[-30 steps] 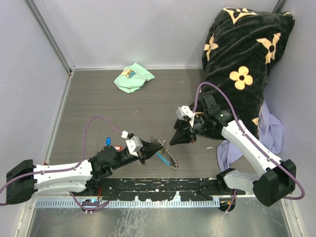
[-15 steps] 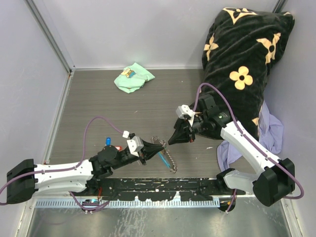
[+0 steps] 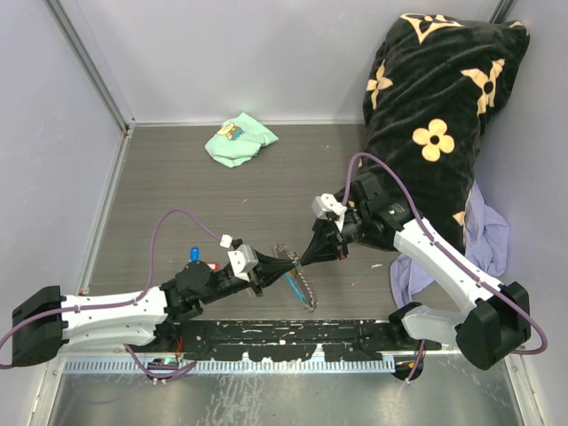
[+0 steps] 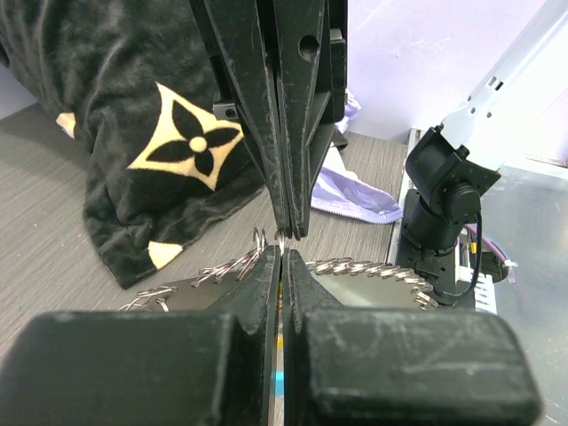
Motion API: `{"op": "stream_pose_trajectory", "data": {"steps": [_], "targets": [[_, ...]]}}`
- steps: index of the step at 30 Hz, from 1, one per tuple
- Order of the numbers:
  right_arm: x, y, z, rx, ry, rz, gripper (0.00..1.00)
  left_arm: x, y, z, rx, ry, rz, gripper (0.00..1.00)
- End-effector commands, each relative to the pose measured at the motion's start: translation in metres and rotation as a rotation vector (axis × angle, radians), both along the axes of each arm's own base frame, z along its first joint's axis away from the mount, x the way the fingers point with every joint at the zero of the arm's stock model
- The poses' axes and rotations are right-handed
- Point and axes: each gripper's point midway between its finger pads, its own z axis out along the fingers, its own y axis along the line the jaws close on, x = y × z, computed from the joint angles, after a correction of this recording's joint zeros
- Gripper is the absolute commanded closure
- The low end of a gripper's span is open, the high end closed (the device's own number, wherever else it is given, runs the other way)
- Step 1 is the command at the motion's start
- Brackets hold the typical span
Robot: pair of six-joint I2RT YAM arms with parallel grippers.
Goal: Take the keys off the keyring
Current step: Remove the key from the keyring.
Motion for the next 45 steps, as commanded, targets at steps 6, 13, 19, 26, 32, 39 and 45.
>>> {"op": "stream_pose_trajectory", "data": {"steps": [6, 13, 19, 26, 32, 39, 45], "targets": [[0.002, 0.002, -0.009, -0.017, -0.030, -0.006, 0.94, -0.004, -0.001, 0.062, -0.172, -0.067, -0.018, 1.00], [0.004, 0.003, -0.011, -0.021, -0.027, -0.010, 0.88, -0.006, -0.001, 0.064, -0.172, -0.071, -0.029, 1.00], [0.003, 0.003, -0.011, -0.013, -0.016, -0.005, 0.79, -0.007, -0.004, 0.064, -0.165, -0.069, -0.039, 1.00], [-0.004, 0.004, -0.003, 0.025, -0.001, 0.031, 0.78, -0.005, -0.006, 0.062, -0.159, -0.069, -0.034, 1.00], [-0.009, 0.004, -0.002, 0.035, 0.003, 0.050, 0.78, -0.004, -0.006, 0.062, -0.162, -0.067, -0.027, 1.00], [-0.008, 0.005, -0.002, 0.025, -0.007, 0.048, 0.88, -0.004, -0.007, 0.063, -0.164, -0.063, -0.032, 1.00], [-0.002, 0.005, -0.004, -0.015, -0.054, 0.014, 0.99, -0.005, -0.007, 0.051, -0.106, -0.044, -0.034, 1.00]]}}
